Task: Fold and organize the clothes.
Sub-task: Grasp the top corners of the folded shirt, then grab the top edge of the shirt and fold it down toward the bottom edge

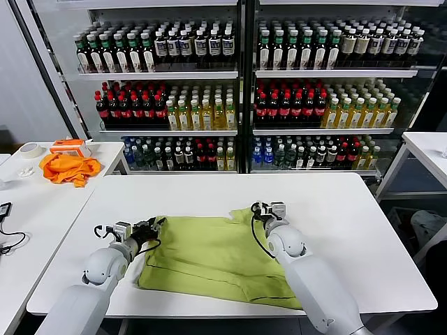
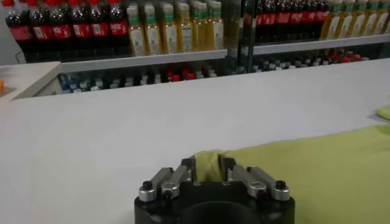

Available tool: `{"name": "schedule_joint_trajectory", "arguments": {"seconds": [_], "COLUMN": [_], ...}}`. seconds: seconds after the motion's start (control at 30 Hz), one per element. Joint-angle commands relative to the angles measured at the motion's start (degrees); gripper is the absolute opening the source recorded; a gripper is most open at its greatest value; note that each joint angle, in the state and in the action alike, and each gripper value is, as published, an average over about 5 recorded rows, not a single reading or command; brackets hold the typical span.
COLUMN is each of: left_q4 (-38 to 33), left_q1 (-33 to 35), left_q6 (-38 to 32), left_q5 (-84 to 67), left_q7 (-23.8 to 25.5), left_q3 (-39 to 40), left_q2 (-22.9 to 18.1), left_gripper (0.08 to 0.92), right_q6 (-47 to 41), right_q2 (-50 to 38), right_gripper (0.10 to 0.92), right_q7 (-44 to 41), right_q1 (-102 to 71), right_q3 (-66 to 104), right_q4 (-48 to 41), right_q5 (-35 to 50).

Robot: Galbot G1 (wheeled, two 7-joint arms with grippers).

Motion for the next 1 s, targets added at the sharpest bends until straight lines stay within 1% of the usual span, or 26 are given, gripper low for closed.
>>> {"name": "schedule_joint_trajectory", "arguments": {"seconds": [0.03,0.13,0.23,0.5,0.67,0.87,1.0], "left_q4": [-0.3,-1.6,-3.9,-12.6,-14.3,-15.7,-17.8], "left_q1": [-0.1,0.0,1.4,8.9,12.7,15.2,17.3], "left_q6": [-0.8,-1.4,-1.7,-1.8,-2.1,-3.0,-3.0], "left_q5": [-1.1,-3.5,-5.4,-7.3,-7.3,-6.5,-6.6], "left_q7": [-0.1,-0.4,-0.6,-0.6,-0.5,-0.6,-0.5], "left_q3": [0.0,-0.2,-0.6,-3.5,-5.1,-6.5,-7.8], "left_q2": [0.2,0.7,1.6,4.2,4.6,5.0,5.8], "left_gripper": [0.187,0.111,0.082,0.081,0.081,0.081,0.081], "right_q6": [2.1,2.4,1.6,-0.6,-1.3,-2.5,-2.6], "right_q2": [-0.2,-1.5,-3.5,-8.9,-11.1,-13.4,-14.0], "right_gripper": [0.149,0.108,0.108,0.108,0.108,0.108,0.108], "right_q7": [-1.2,-1.3,-0.8,0.8,1.4,1.8,2.4], "right_q1": [-0.1,-1.1,-3.0,-11.7,-18.6,-25.8,-28.3], "right_q3": [0.0,0.6,0.9,3.3,6.0,7.9,8.5], "right_q4": [1.4,5.0,10.2,23.6,30.4,37.4,39.6], "right_q5": [-1.3,-1.1,-0.5,0.6,0.9,0.8,0.6]}}
